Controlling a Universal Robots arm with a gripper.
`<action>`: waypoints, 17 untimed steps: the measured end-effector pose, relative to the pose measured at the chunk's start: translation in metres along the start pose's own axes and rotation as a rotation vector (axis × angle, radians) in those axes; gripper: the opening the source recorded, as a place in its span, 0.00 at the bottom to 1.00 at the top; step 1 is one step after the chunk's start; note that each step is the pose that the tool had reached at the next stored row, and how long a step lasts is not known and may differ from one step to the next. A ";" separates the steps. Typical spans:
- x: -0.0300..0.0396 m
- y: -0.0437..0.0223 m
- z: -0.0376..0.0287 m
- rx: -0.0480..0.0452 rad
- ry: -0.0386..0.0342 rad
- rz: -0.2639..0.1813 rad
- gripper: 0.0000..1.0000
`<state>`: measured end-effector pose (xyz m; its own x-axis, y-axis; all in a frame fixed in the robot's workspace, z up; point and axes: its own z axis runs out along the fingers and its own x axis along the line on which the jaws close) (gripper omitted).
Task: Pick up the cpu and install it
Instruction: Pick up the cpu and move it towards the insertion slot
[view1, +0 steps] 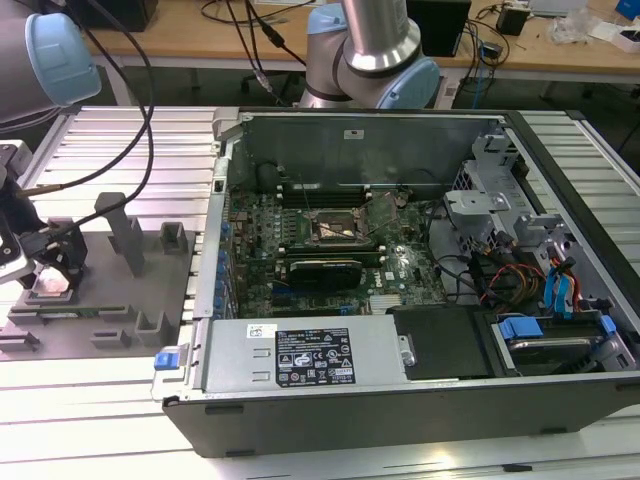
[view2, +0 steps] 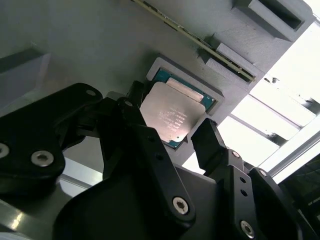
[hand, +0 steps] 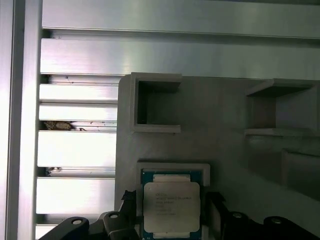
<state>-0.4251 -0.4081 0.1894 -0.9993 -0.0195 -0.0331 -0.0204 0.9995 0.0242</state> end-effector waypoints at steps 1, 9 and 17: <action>0.0000 0.0000 0.0000 0.0000 0.0001 0.000 0.66; -0.0001 0.0000 0.0000 0.0000 0.0001 0.000 0.66; -0.0002 0.0000 0.0000 0.0000 0.0001 0.000 0.55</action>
<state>-0.4249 -0.4081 0.1894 -0.9993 -0.0195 -0.0330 -0.0203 0.9995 0.0242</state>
